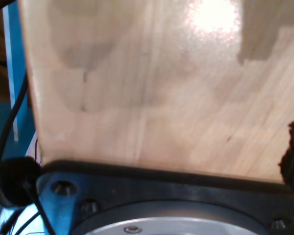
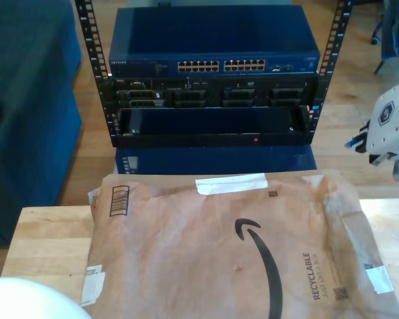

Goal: Grab the cable and plug it in

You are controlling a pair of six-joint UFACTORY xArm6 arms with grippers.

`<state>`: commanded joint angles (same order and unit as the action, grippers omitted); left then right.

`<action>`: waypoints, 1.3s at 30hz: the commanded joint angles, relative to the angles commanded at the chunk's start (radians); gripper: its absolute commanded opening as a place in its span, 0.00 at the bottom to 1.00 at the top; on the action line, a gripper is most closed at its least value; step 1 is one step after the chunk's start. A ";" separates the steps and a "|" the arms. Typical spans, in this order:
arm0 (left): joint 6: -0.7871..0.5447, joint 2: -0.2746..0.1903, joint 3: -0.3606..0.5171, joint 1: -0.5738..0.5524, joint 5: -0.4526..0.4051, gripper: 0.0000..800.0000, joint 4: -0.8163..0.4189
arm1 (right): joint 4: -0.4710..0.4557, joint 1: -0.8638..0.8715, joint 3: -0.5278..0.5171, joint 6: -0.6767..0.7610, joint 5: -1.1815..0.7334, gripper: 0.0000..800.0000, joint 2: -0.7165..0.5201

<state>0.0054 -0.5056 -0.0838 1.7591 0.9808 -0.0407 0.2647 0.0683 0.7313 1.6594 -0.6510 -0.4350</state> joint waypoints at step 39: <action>0.000 0.000 0.000 0.000 0.000 1.00 0.000 | -0.275 -0.313 -0.193 0.051 0.957 0.00 0.140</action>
<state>0.0054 -0.5056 -0.0838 1.7591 0.9808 -0.0407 -0.0100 -0.2447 0.5380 1.7100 0.3065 -0.2954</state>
